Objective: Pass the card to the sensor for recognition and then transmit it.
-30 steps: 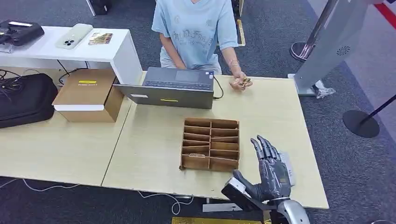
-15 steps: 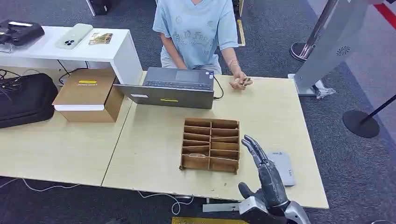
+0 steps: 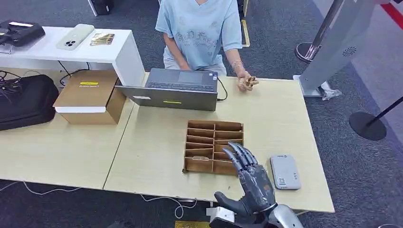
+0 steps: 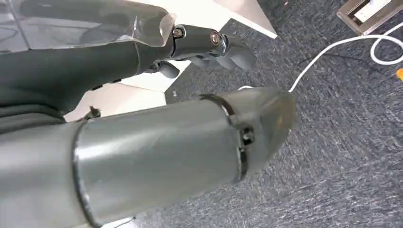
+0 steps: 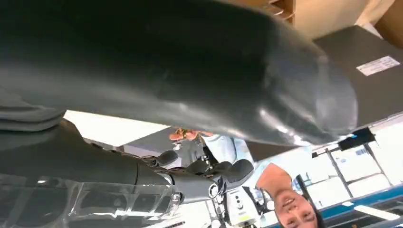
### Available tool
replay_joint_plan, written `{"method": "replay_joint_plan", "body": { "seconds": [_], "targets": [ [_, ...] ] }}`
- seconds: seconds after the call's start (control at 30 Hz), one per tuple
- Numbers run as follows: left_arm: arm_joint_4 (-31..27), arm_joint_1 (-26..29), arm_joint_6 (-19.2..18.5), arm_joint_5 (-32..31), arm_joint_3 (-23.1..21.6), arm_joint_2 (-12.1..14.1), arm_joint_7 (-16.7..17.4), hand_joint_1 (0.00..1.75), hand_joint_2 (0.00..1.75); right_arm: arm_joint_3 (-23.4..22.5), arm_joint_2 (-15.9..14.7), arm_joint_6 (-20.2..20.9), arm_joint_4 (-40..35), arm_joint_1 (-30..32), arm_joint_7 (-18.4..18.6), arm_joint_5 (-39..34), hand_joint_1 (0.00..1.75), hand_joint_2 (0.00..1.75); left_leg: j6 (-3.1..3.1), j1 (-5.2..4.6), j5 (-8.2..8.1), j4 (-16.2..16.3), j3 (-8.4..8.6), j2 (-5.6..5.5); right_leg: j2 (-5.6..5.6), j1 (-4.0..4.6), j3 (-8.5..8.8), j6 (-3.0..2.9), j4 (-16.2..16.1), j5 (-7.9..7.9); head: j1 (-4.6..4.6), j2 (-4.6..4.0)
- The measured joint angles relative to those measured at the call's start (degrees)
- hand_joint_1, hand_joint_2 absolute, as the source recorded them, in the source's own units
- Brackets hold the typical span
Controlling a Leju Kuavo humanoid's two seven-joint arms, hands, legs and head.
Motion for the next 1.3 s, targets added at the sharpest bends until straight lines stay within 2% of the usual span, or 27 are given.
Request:
{"method": "replay_joint_plan", "body": {
  "seconds": [0.23,0.27,0.4,0.57,0.73,1.07,1.17,1.23,1.3],
  "targets": [
    [-0.02,-0.3,-0.09,0.0,-0.76,-0.02,-0.15,0.0,0.0,0.72,0.59,1.44,1.77,-1.17,-0.13,-3.39,0.0,0.0,0.0,-0.01,0.0,0.0,0.0,0.0,0.0,-0.01,0.01,0.0,-0.01,0.0,-0.02,0.0],
    [0.0,-0.32,-0.09,0.0,-0.79,-0.02,-0.22,0.0,0.0,0.74,0.65,1.68,1.94,-1.28,-0.26,-3.97,0.0,1.75,0.0,-0.01,0.0,0.0,0.0,-0.01,0.0,-0.01,0.01,0.0,-0.01,0.0,0.0,0.0],
    [-0.02,-0.37,-0.04,0.0,-1.27,0.0,-0.9,0.0,0.0,0.72,0.74,1.86,2.25,-1.33,-1.01,-5.49,0.0,1.75,0.0,-0.01,0.0,0.0,0.0,-0.01,-0.01,-0.01,0.0,0.0,-0.01,0.0,-0.02,0.0],
    [-0.02,-0.5,0.02,0.0,-2.16,0.04,-1.38,0.0,0.0,0.72,0.74,0.85,2.31,-1.36,-1.66,-3.41,0.0,1.75,0.0,-0.01,0.0,0.0,-0.01,-0.01,-0.01,0.0,0.0,0.0,-0.01,0.0,-0.02,0.0],
    [0.0,-0.51,0.09,0.0,-2.32,0.07,-1.88,0.0,0.0,0.7,1.2,-3.39,2.75,-2.31,3.39,8.27,0.0,1.75,0.0,-0.01,0.0,0.0,0.0,0.0,0.0,-0.01,0.0,0.0,0.0,0.0,-0.02,0.0],
    [0.0,-0.72,-0.09,0.0,-2.82,0.15,-3.04,0.0,0.0,0.68,2.62,-3.26,5.31,-3.97,9.7,19.96,0.0,1.75,0.0,-0.01,0.0,0.0,0.0,0.0,0.0,-0.01,0.0,0.0,0.0,0.0,-0.02,0.0],
    [0.0,-1.13,-0.17,0.0,-3.19,0.2,-3.71,0.0,0.0,0.68,3.04,-2.95,7.38,-5.19,14.22,24.65,0.0,1.75,0.0,-0.01,0.0,0.0,-0.01,-0.01,0.0,-0.01,0.01,0.0,0.0,0.0,-0.02,0.0],
    [0.0,-1.39,-0.24,0.0,-3.36,0.2,-4.06,0.0,0.0,0.98,3.04,-2.87,8.89,-6.25,16.74,25.2,0.0,1.75,0.0,0.0,0.01,0.0,0.0,0.0,-0.01,0.0,0.01,0.0,0.0,0.01,0.0,0.0],
    [0.0,-1.55,-0.33,0.0,-3.65,0.22,-4.24,0.0,0.0,1.18,3.04,-2.51,10.12,-7.14,17.66,25.53,0.0,1.75,0.01,-0.01,0.01,0.0,0.0,0.01,0.0,-0.01,0.01,0.0,0.0,0.01,-0.04,-0.02]
  ]
}}
